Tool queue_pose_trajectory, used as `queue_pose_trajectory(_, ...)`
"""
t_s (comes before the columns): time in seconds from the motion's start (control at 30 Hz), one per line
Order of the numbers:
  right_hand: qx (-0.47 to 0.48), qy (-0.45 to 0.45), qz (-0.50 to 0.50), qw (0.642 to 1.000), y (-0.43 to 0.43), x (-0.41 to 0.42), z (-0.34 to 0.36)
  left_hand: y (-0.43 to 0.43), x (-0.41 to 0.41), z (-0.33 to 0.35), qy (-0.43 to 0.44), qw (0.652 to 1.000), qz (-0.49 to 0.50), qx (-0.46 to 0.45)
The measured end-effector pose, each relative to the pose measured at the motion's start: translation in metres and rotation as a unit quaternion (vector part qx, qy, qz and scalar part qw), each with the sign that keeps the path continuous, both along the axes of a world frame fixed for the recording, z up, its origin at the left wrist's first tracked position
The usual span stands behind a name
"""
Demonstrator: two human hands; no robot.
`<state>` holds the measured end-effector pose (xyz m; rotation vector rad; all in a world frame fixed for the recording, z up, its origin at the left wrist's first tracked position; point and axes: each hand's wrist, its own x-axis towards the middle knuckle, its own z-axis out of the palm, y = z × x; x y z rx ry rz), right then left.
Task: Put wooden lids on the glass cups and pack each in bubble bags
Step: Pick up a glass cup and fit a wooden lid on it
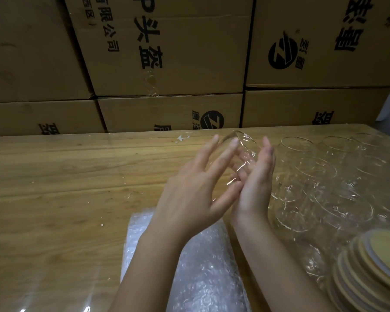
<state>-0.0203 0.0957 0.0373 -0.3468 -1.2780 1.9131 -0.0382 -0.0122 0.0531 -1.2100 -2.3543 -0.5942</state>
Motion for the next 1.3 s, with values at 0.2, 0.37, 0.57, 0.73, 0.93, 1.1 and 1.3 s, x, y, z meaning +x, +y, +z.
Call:
queue_pose_trajectory(0.2, -0.049, 0.013, 0.059, 0.997, 0.006, 0.000, 0.004, 0.006, 0.004, 0.005, 0.065, 0.996, -0.066, 0.000)
queue_pose_trajectory(0.37, 0.024, -0.013, 0.070, 0.997, 0.003, 0.002, 0.004, 0.008, 0.002, 0.001, -0.013, 0.994, -0.072, 0.076)
queue_pose_trajectory(0.57, 0.187, -0.027, 0.146, 0.971, -0.012, 0.003, -0.003, 0.005, -0.005, -0.002, -0.226, 0.951, 0.009, 0.210)
queue_pose_trajectory(0.73, 0.318, 0.038, 0.176, 0.931, -0.023, 0.007, 0.000, -0.008, -0.019, 0.002, -0.408, 0.826, -0.028, 0.387)
queue_pose_trajectory(0.93, 0.491, 0.111, 0.092, 0.859, -0.035, 0.011, -0.002, -0.021, -0.034, -0.005, -0.547, 0.698, -0.085, 0.454)
queue_pose_trajectory(1.1, 0.422, 0.049, 0.100, 0.899, -0.031, 0.011, 0.003, -0.013, -0.032, -0.008, -0.514, 0.715, -0.109, 0.460)
queue_pose_trajectory(1.3, 0.262, 0.028, 0.237, 0.935, -0.013, 0.008, 0.009, -0.003, -0.027, -0.008, -0.445, 0.738, -0.146, 0.485)
